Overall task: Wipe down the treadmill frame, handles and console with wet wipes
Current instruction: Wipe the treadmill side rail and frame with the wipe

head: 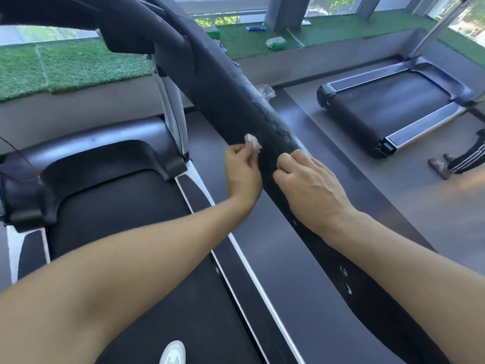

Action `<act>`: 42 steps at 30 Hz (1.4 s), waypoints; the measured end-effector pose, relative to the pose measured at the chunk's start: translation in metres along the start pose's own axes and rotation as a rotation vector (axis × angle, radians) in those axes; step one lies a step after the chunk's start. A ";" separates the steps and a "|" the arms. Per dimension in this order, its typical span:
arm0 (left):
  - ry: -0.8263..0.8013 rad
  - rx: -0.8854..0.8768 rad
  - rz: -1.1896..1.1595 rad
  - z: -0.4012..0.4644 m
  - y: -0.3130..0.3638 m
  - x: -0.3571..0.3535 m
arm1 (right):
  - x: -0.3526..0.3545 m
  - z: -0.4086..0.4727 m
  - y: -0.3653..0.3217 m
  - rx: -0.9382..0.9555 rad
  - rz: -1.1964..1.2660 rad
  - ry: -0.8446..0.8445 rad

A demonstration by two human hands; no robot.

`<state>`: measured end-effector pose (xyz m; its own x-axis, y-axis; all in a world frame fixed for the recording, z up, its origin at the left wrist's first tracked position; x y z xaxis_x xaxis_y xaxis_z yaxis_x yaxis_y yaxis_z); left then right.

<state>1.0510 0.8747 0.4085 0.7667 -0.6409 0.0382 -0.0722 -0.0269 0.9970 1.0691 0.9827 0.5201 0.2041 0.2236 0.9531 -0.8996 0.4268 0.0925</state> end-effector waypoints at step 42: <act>0.016 0.126 0.250 -0.003 -0.039 0.006 | -0.014 -0.001 0.001 0.046 -0.079 0.023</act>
<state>1.0599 0.8744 0.3702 0.7250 -0.6277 0.2836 -0.3383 0.0342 0.9404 1.0657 0.9806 0.5066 0.2831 0.2115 0.9355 -0.8973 0.4028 0.1805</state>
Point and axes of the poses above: each hand's wrist, its own z-axis towards the middle knuckle, its own x-axis out of the back of the hand, y = z × x, the point moved 8 cm from there along z, towards the middle knuckle, and after that the axes turned 3 degrees about z, right-handed, at the moved point
